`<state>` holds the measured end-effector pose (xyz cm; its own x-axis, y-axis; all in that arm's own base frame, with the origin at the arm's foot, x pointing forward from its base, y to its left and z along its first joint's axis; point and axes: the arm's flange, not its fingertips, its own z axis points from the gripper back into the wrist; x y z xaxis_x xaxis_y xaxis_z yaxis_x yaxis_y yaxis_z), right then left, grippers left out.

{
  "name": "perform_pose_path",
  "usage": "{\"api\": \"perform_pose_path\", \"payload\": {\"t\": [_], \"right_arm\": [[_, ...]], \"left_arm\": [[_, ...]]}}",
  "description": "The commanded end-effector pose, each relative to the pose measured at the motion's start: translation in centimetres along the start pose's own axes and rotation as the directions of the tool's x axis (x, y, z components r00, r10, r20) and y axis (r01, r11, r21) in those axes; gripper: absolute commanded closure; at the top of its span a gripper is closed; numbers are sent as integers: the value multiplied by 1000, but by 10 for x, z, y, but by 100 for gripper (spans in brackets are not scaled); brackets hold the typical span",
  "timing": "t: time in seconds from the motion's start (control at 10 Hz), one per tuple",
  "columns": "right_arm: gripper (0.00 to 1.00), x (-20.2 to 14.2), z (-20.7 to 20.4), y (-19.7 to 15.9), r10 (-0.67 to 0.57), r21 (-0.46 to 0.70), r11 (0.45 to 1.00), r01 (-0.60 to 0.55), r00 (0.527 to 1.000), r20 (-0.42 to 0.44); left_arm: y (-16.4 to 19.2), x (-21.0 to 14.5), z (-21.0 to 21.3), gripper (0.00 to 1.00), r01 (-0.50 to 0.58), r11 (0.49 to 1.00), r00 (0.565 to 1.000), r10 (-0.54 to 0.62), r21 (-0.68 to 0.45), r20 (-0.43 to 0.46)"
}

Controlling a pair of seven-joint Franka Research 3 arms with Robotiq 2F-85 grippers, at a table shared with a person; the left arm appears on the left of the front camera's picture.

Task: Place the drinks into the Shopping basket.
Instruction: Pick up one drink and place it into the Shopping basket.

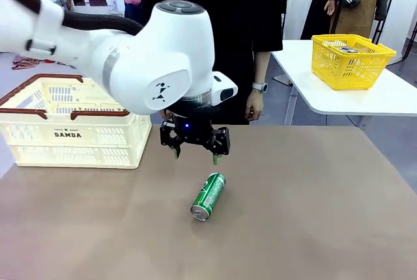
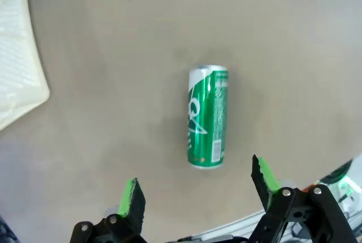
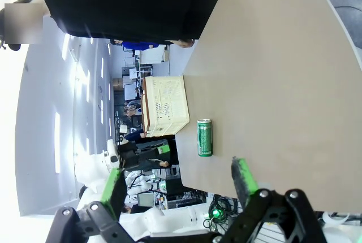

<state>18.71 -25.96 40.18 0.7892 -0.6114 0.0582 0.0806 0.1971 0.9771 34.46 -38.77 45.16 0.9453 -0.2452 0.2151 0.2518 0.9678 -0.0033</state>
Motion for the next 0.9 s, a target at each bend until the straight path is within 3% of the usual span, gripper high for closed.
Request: {"api": "perform_pose_path", "payload": {"t": [0.0, 0.1, 0.5, 0.6, 0.7, 0.8], "right_arm": [[0, 0, 0, 3, 11, 16, 1000, -11, 1000, 9], [0, 0, 0, 3, 11, 16, 1000, -11, 1000, 9], [0, 0, 0, 3, 11, 16, 1000, -11, 1000, 9], [0, 0, 0, 3, 11, 16, 1000, -11, 1000, 9], [0, 0, 0, 3, 11, 16, 1000, -11, 1000, 9], [0, 0, 0, 3, 11, 16, 1000, -11, 1000, 9]], "left_arm": [[-15, 26, -3, 0, -46, 994, 994, 36, -99, -105], [0, 0, 0, 0, 0, 1000, 1000, 0, 0, 0], [-8, 9, -3, 0, 2, 999, 1000, -3, -33, -25], [-9, 11, -16, 0, 110, 992, 994, -111, -54, -20], [-9, 7, -22, 0, 476, 871, 879, -474, -123, 45], [-4, 8, -23, 0, 489, 867, 871, -480, -98, 105]]}}
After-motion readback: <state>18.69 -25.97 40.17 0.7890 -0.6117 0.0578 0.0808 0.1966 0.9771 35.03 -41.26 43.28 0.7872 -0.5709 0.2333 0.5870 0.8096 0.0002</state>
